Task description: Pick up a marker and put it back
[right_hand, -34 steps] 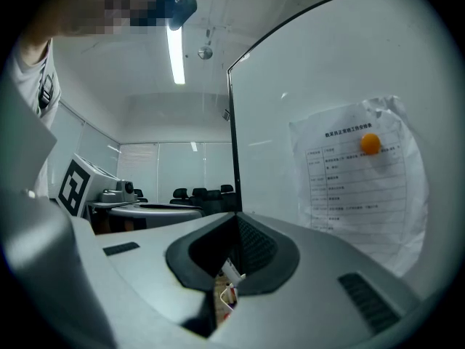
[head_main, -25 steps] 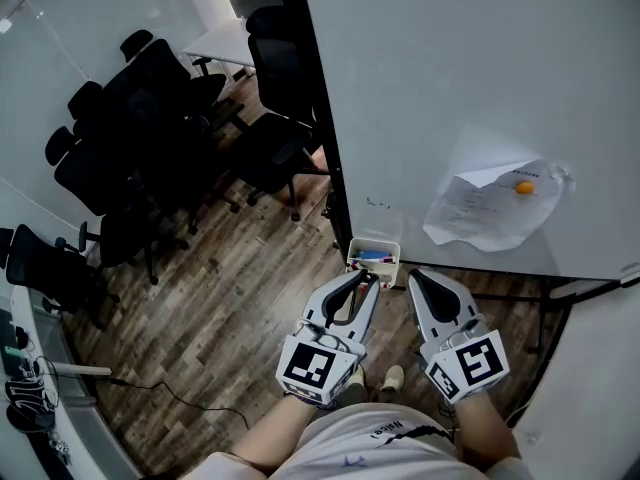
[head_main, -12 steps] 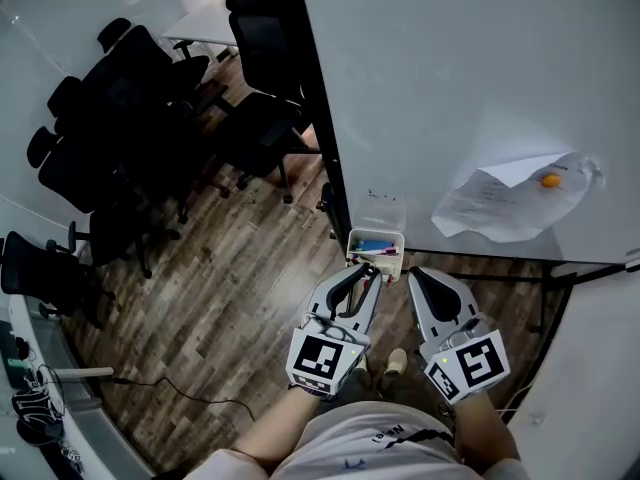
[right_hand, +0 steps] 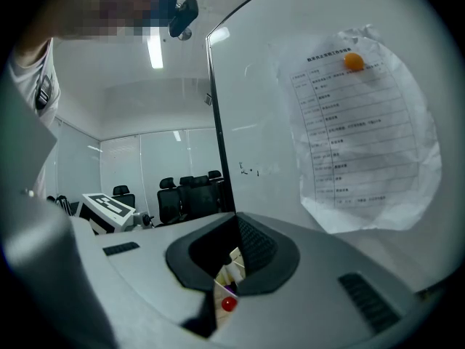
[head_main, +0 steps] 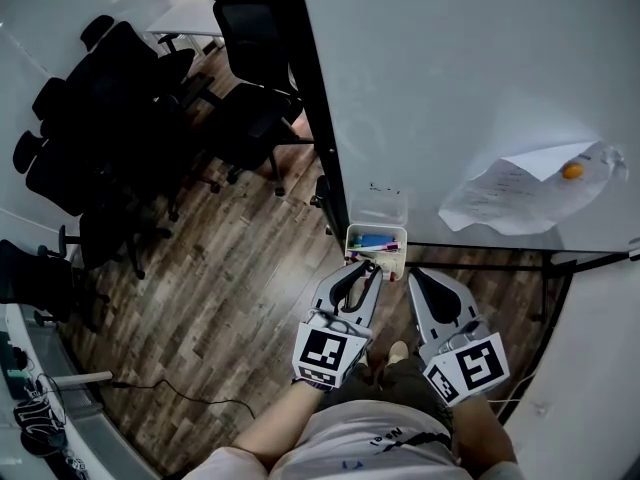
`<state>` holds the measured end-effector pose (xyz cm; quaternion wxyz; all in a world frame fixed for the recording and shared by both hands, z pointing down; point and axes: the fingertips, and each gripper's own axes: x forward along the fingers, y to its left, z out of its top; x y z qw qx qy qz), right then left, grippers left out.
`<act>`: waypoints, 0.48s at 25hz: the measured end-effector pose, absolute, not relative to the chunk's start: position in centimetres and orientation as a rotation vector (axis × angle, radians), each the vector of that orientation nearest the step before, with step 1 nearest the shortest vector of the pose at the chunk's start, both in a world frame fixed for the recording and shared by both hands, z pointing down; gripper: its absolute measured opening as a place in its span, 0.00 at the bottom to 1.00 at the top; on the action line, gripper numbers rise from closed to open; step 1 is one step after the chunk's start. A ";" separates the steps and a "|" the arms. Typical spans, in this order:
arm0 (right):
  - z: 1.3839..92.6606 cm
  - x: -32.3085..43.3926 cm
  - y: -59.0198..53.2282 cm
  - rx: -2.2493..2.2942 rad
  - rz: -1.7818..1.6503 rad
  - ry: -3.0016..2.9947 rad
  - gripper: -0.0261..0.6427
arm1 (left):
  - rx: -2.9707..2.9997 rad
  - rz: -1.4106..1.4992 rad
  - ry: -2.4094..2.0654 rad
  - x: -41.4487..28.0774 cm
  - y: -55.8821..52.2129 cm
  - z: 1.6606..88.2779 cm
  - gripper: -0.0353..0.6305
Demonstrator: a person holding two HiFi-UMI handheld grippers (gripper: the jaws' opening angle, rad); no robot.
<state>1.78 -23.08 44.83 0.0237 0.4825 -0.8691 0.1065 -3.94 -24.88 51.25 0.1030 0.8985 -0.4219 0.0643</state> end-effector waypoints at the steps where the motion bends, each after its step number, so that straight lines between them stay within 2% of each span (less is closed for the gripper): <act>1: 45.0 1.8 -23.1 1.500 0.330 -2.686 0.06 | 2.650 0.189 -1.240 -3.9 -25.0 51.6 0.17; 12: 47.3 1.8 -23.6 1.522 0.348 -2.656 0.06 | 2.633 0.205 -1.199 -3.7 -25.7 55.6 0.17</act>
